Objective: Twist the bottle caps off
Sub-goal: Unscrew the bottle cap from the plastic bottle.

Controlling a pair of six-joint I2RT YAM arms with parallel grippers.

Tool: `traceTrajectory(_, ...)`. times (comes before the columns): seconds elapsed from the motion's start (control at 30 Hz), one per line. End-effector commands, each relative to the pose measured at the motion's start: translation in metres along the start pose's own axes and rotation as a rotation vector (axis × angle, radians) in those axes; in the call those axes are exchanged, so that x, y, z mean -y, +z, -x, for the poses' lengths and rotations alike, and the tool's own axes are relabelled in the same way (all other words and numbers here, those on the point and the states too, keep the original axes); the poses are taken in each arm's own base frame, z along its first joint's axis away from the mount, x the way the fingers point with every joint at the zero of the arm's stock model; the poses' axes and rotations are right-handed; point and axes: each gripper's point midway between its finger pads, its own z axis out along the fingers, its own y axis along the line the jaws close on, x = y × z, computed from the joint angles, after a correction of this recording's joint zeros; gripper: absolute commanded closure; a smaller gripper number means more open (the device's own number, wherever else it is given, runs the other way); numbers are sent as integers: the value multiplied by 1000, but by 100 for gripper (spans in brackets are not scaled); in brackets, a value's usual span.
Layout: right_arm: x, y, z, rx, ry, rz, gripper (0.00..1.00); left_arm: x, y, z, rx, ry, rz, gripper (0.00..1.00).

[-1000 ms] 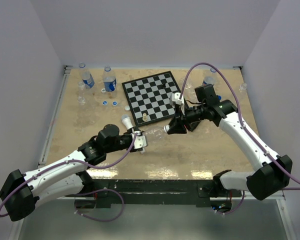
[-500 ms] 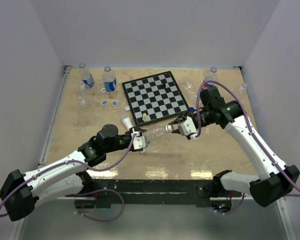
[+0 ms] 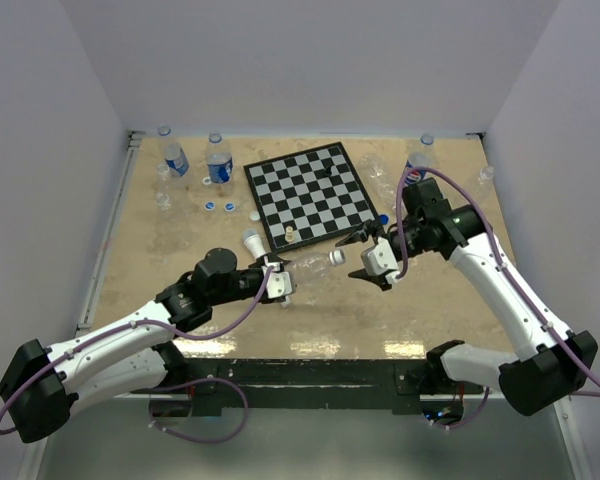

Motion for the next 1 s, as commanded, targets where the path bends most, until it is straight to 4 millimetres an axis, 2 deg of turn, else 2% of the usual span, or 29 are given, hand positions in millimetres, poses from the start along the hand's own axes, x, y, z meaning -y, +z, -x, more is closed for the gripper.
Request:
traceTrajectory(0.0, -3, -6, 14, 43, 143, -45, 23, -7, 0, 15, 48, 22, 19, 97)
traceTrajectory(0.2, 0, -26, 17, -30, 195, -116, 21, -8, -1, 14, 44, 22, 23, 97)
traceTrajectory(0.37, -8, -31, 12, -76, 413, -128, 20, -8, 0, 14, 46, 20, 21, 97)
traceTrajectory(0.53, 24, -38, 11, -70, 768, -300, 19, -7, 0, 15, 49, 19, 19, 97)
traceTrajectory(0.67, 19, -28, 14, -17, 890, -221, 20, -7, -1, 15, 48, 19, 22, 97)
traceTrajectory(0.97, 18, -12, 11, 55, 951, -97, 23, -7, 0, 13, 43, 18, 21, 97)
